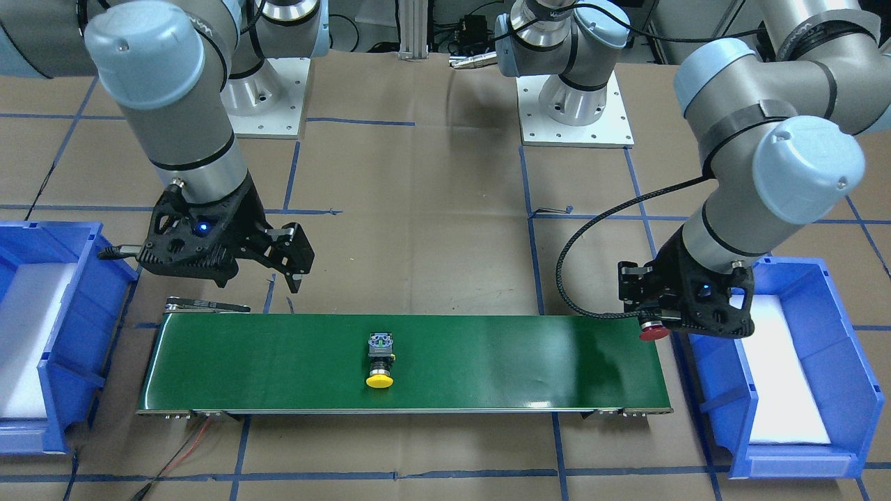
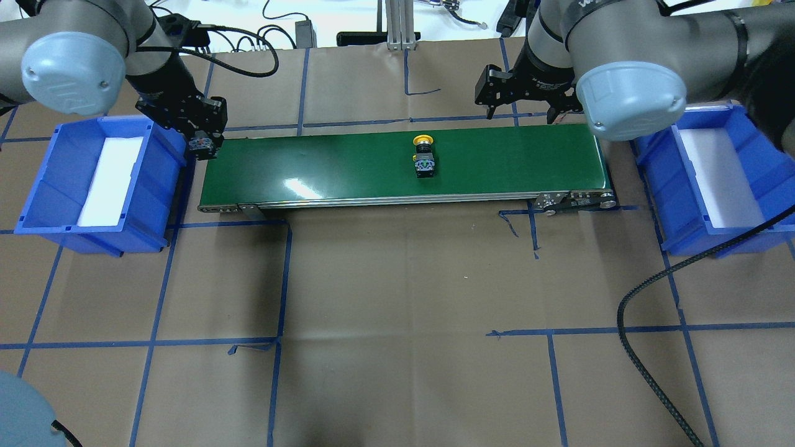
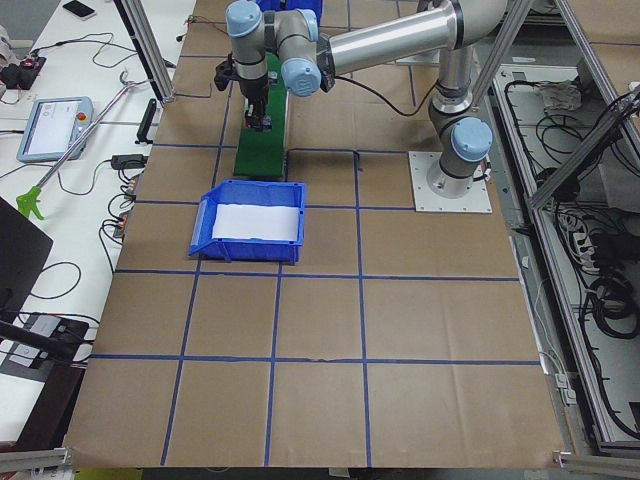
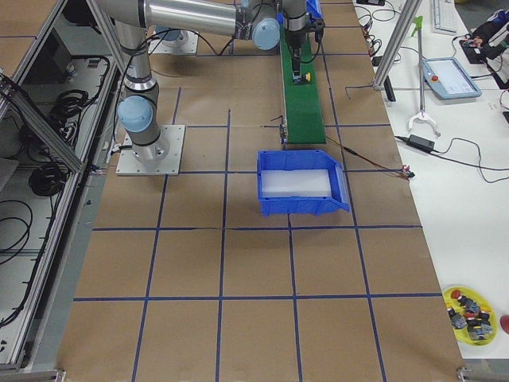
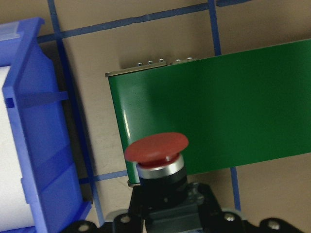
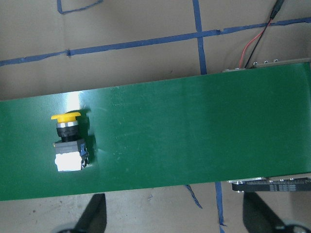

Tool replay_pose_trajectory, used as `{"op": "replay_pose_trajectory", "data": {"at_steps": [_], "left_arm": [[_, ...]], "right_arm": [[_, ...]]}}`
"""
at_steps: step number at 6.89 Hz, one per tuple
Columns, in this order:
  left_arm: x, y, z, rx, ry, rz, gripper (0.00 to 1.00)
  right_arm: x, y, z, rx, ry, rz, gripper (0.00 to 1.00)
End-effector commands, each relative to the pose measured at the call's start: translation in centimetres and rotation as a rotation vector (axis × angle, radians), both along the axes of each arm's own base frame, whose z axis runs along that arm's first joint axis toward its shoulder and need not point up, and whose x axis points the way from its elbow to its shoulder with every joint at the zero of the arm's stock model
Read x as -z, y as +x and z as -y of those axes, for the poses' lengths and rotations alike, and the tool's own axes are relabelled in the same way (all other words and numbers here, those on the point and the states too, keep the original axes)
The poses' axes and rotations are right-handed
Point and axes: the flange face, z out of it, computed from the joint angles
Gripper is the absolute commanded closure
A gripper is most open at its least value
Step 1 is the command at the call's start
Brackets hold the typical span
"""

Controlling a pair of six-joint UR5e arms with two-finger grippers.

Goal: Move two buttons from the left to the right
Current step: 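Carry the red button to the belt while the right gripper reaches for the yellow button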

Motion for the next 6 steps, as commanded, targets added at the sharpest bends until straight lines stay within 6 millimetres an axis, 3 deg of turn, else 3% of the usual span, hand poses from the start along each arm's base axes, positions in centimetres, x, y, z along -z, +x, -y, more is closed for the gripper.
{"op": "replay_pose_trajectory", "data": {"at_steps": [1,3,5,6], "left_arm": [[5.3,-0.8,-0.1,-0.012,-0.054,0.003,0.82],[9.9,-0.8,1.2,-0.002,-0.107,0.015,0.82],[11.5,-0.7,1.8,0.003,-0.107,0.015,0.82],[11.5,-0.8,1.8,0.004,-0.107,0.015,0.81]], "right_arm": [[3.1,0.2,2.1,0.015,0.011,0.003,0.0],[3.3,0.0,2.2,0.019,0.012,0.002,0.0],[4.7,-0.1,2.7,0.02,0.034,0.001,0.0],[4.3,-0.1,2.7,0.02,0.022,0.002,0.0]]}}
